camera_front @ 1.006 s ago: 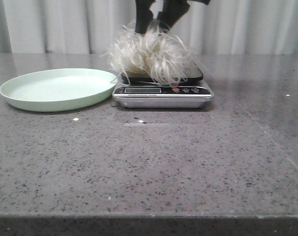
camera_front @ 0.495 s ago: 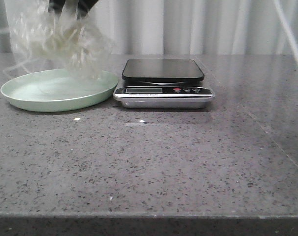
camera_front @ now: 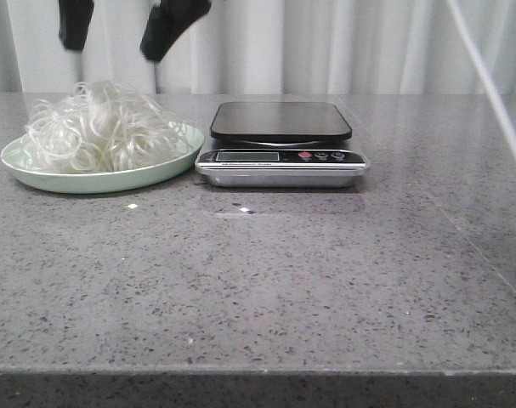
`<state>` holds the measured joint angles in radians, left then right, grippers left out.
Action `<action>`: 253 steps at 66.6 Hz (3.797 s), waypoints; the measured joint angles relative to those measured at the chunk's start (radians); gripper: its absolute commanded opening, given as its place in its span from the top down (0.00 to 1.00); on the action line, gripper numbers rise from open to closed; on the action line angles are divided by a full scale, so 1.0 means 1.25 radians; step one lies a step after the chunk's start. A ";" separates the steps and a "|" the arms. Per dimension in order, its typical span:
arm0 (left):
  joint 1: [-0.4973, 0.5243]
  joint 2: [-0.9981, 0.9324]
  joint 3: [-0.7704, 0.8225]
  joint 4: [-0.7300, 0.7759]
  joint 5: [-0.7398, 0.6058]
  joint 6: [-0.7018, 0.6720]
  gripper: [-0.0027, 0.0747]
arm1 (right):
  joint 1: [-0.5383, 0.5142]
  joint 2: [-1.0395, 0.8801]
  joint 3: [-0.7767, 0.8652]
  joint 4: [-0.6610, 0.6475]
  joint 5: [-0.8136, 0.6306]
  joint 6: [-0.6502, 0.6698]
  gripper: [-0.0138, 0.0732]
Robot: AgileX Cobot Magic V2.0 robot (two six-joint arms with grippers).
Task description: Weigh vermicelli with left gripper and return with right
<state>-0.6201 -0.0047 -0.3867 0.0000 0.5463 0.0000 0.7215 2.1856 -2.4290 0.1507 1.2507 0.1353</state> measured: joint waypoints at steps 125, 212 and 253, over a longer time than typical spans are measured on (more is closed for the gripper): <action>0.000 0.000 0.000 0.000 0.000 0.000 0.80 | -0.161 -1.712 1.644 -0.138 -0.640 -0.017 0.56; 0.394 0.000 0.282 0.038 -0.297 0.000 0.80 | -0.161 -1.759 1.719 -0.144 -0.723 -0.018 0.66; 0.473 0.000 0.312 0.008 -0.356 0.000 0.80 | -0.161 -1.759 1.719 -0.144 -0.729 -0.018 0.66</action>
<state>-0.0290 -0.0047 0.0032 0.0101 0.1014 0.0000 0.5197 -0.0125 -0.2800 -0.0298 0.3393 0.1125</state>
